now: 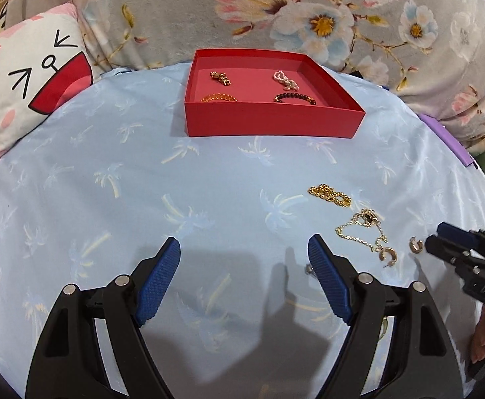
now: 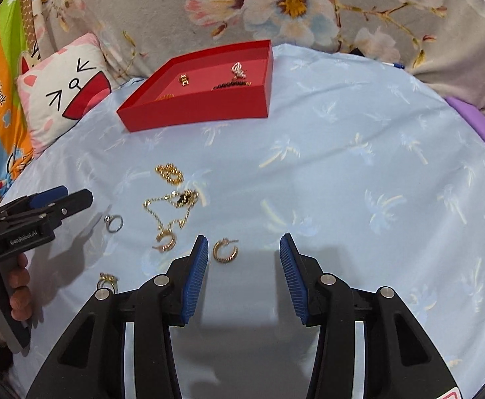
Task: Organize jewelry
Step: 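Lower the left gripper onto the silver ring and close it, then grasp the gold ring with the right gripper while the left holds the silver ring, then carry both rings over the red box and open the left gripper, then open the right gripper to drop the gold ring into the red box, then lower the right gripper onto the gold clover-pendant necklace and close it, then grasp the gold chain bracelet with the left gripper while the right lifts the necklace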
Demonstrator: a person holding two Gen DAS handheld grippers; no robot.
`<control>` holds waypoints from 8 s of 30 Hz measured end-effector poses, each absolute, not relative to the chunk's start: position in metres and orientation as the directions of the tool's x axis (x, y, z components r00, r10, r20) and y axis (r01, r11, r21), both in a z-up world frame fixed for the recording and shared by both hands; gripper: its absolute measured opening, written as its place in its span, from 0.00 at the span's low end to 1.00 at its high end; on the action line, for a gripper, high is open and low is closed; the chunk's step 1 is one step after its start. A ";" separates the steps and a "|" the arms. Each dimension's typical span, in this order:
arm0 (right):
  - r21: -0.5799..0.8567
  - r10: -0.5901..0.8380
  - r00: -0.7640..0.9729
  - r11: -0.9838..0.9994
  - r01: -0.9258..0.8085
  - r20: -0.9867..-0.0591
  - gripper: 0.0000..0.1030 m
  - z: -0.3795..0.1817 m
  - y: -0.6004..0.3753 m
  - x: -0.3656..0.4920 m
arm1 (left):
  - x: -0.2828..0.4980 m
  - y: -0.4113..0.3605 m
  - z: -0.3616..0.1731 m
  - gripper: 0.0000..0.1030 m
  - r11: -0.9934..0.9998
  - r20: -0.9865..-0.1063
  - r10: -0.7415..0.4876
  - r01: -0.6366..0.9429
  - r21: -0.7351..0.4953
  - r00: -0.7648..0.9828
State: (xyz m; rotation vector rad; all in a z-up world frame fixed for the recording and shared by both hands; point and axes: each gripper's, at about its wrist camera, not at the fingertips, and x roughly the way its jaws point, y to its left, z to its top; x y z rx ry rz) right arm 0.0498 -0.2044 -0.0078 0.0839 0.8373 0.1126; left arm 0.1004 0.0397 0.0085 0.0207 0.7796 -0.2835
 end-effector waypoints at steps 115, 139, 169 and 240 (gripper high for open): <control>0.216 0.352 0.654 0.935 -0.281 -0.669 0.04 0.064 -0.178 0.134 | 0.149 0.035 0.075 0.23 0.943 -0.647 -0.267 0.333 -0.021 0.715; 0.275 0.262 0.594 0.959 -0.071 -0.761 0.04 0.043 -0.174 0.370 | 0.376 -0.013 0.061 0.23 0.944 -0.751 -0.281 0.314 -0.103 0.598; 0.173 0.195 0.681 0.980 -0.101 -0.706 0.11 0.069 -0.171 0.331 | 0.346 0.017 0.065 0.24 0.967 -0.714 -0.215 0.245 -0.063 0.666; 0.165 0.217 0.646 0.976 -0.141 -0.732 0.03 0.011 -0.190 0.102 | 0.164 -0.048 0.000 0.43 0.886 -0.763 -0.347 0.458 -0.075 0.546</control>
